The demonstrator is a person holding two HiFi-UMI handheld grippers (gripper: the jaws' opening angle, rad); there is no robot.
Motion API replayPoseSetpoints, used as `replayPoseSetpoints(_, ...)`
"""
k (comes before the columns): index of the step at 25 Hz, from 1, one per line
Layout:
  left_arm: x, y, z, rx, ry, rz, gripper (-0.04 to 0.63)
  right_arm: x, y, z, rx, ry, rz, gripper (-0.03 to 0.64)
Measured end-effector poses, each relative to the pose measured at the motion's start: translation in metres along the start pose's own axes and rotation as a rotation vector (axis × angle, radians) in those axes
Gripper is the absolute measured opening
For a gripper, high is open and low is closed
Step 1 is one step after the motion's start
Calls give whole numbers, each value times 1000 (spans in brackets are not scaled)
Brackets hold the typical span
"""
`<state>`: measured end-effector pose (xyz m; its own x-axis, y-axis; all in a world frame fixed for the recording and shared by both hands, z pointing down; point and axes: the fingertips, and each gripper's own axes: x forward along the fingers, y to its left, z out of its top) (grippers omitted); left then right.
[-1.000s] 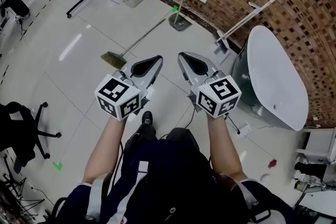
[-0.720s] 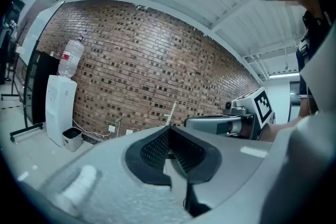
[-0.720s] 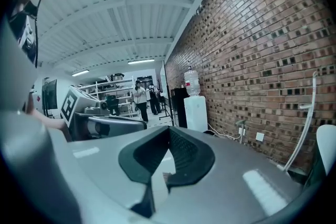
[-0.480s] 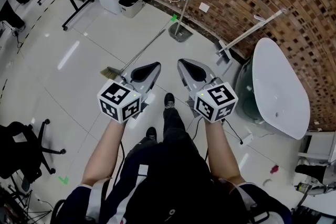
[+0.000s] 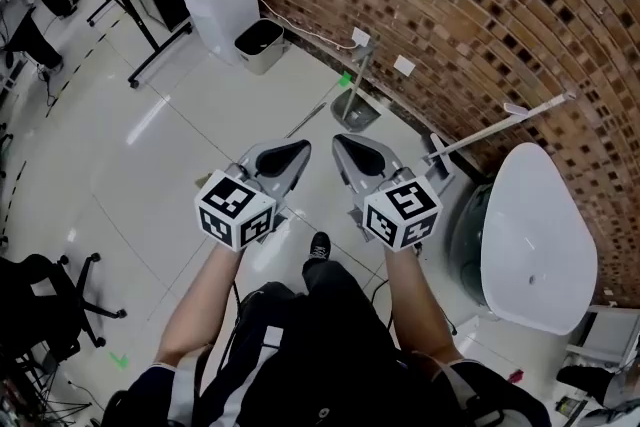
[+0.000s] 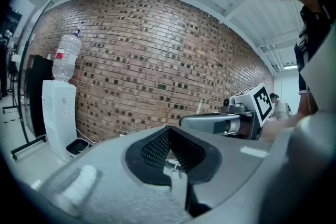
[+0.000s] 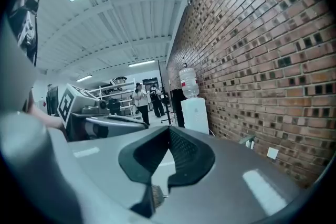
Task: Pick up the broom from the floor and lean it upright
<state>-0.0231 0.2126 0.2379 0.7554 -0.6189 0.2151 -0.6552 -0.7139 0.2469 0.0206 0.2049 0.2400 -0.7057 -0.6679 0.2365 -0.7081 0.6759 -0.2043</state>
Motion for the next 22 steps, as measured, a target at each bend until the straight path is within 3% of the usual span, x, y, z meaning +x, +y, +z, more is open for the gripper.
replayPoseSetpoints(4, 29, 33, 17, -5, -2, 53, -3, 34, -39, 16, 3, 2, 36, 6)
replayPoseSetpoints(12, 60, 118, 12, -39, 37, 124, -3, 104, -89, 13, 19, 48, 64, 6)
replayPoseSetpoints(22, 154, 260, -47, -54, 96, 38, -3, 221, -159, -30, -18, 85, 17, 6)
